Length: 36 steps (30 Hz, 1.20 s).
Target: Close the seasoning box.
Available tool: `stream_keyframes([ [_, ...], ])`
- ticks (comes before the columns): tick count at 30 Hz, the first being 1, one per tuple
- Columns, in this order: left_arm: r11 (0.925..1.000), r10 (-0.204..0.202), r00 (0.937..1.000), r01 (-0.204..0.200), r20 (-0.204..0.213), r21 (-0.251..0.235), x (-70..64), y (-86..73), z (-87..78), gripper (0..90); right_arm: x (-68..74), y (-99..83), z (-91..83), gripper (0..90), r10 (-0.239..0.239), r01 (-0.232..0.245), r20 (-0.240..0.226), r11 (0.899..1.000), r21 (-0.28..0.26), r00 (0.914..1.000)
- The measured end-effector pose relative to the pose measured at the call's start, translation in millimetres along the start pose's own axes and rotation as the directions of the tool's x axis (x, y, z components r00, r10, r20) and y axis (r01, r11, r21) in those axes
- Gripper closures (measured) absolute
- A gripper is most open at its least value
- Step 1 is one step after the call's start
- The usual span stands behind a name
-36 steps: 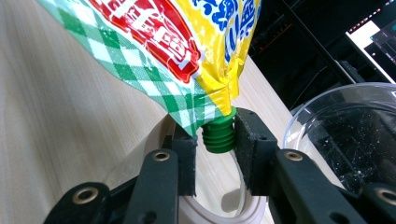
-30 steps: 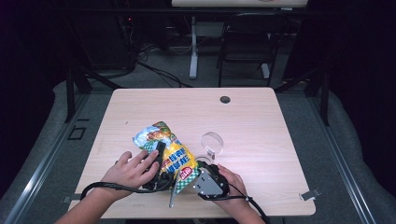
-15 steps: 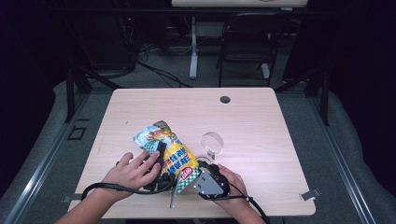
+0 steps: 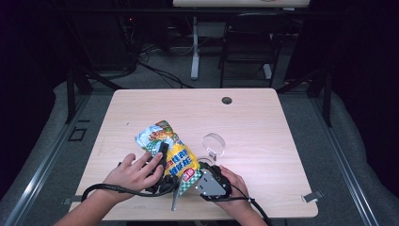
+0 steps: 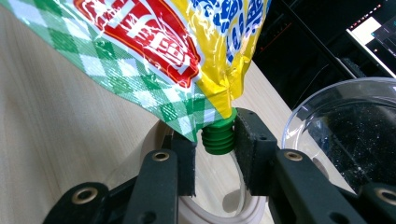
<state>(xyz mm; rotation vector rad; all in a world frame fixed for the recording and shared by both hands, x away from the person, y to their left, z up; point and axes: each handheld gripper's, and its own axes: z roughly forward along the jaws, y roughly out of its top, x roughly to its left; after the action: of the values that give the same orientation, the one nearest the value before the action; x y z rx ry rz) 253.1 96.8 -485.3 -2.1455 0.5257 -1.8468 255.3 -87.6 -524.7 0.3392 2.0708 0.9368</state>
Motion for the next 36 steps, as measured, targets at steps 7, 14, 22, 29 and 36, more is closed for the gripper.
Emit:
stream_keyframes([
  [7,0.9999,0.014,0.9999,-0.014,-0.006,0.002,1.8,1.3,-1.7,70.9,-0.3,-0.6,0.4,70.2,0.007,-0.007,0.002,1.000,-0.001,1.0000],
  [14,0.9996,0.029,0.9996,-0.029,-0.003,-0.004,2.5,1.9,-1.5,71.5,0.3,-0.8,1.5,70.2,0.018,-0.018,0.000,1.000,-0.004,0.9998],
  [22,0.9990,0.045,0.9989,-0.045,-0.010,0.000,3.3,3.6,-2.5,71.6,1.5,-1.2,1.5,70.2,0.010,-0.010,0.003,1.000,0.000,1.0000],
  [29,0.9990,0.045,0.9990,-0.045,0.009,0.007,4.0,5.2,-2.7,71.7,0.4,-1.9,0.9,70.2,0.017,-0.017,0.000,1.000,0.002,0.9999],
  [36,0.9971,0.076,0.9971,-0.076,0.007,0.009,9.4,7.3,-1.6,71.8,-1.9,-3.2,0.5,70.2,0.030,-0.030,-0.001,1.000,-0.002,0.9995],
])
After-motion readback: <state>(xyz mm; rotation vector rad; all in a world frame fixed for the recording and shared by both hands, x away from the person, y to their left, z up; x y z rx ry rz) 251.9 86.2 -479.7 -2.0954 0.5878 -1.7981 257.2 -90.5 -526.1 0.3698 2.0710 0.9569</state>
